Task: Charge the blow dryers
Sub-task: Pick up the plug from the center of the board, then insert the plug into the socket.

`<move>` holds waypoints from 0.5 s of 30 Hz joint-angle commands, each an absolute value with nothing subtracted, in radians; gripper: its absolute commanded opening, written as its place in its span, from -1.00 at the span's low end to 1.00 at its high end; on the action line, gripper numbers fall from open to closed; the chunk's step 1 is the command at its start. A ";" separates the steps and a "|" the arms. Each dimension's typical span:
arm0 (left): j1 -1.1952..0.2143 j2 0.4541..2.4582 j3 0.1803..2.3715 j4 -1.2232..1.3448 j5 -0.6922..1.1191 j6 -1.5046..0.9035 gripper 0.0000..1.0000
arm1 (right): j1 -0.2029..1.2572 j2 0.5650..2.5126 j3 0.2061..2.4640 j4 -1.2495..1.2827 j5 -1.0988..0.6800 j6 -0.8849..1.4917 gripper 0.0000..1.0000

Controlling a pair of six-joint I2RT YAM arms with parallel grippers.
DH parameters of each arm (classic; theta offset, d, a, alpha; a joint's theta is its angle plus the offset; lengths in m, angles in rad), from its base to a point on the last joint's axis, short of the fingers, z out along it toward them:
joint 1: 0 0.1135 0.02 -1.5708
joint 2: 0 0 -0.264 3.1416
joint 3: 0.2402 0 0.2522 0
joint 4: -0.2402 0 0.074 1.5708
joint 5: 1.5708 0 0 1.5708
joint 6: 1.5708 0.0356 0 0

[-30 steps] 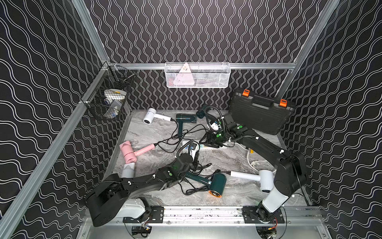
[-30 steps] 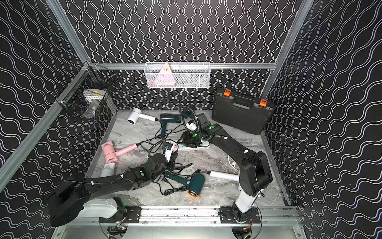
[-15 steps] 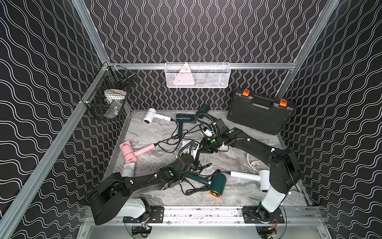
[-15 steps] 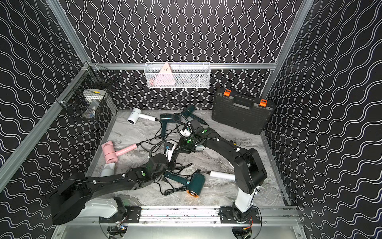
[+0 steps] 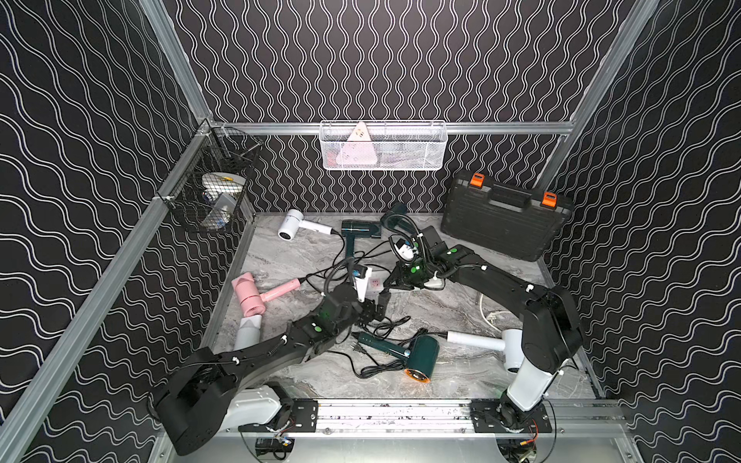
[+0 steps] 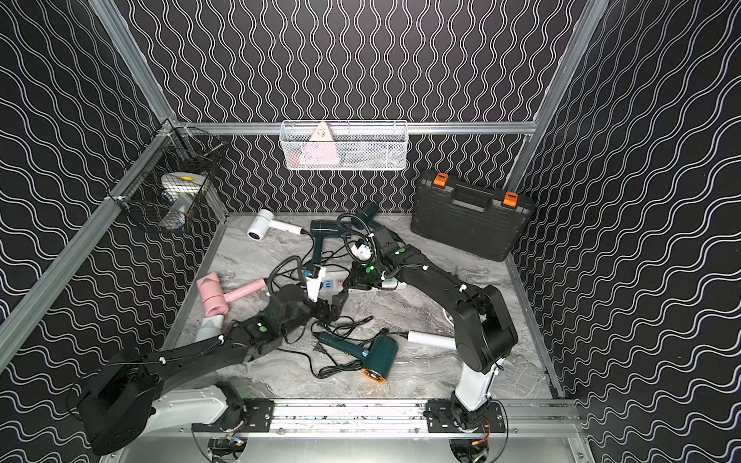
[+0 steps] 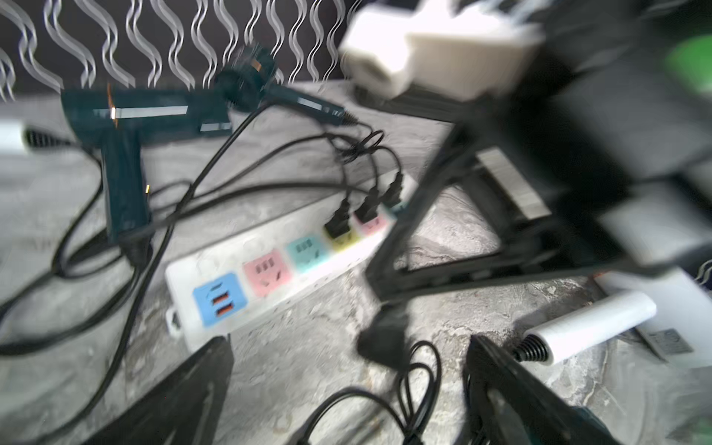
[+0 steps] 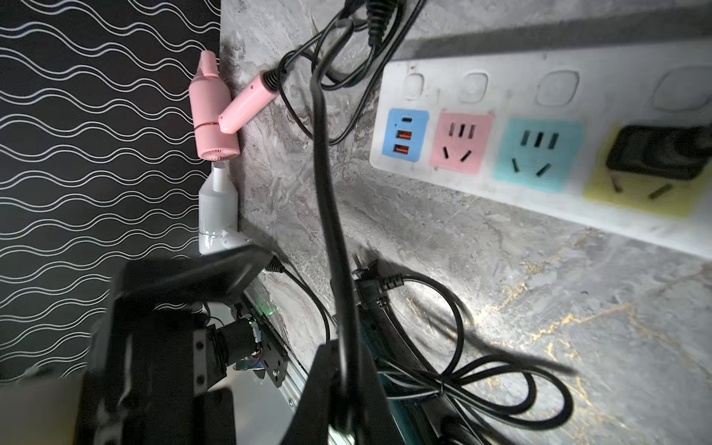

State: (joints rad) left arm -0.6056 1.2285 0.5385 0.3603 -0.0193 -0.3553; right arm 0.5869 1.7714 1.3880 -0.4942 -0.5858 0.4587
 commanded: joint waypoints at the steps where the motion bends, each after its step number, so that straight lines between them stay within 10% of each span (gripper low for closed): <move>1: -0.507 1.228 0.504 0.445 0.299 -0.495 0.98 | 0.577 1.763 1.400 -0.444 -0.636 0.388 -1.00; 15: -0.324 1.485 0.417 1.045 0.770 -0.782 0.56 | 0.519 1.814 1.458 -0.445 -0.878 0.319 -1.00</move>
State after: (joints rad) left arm -0.3336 1.4578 0.4217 0.8310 0.6464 -0.6914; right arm 0.5240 1.8053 1.4460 -0.4599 -0.7956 0.3450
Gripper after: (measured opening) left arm 0.793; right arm 0.112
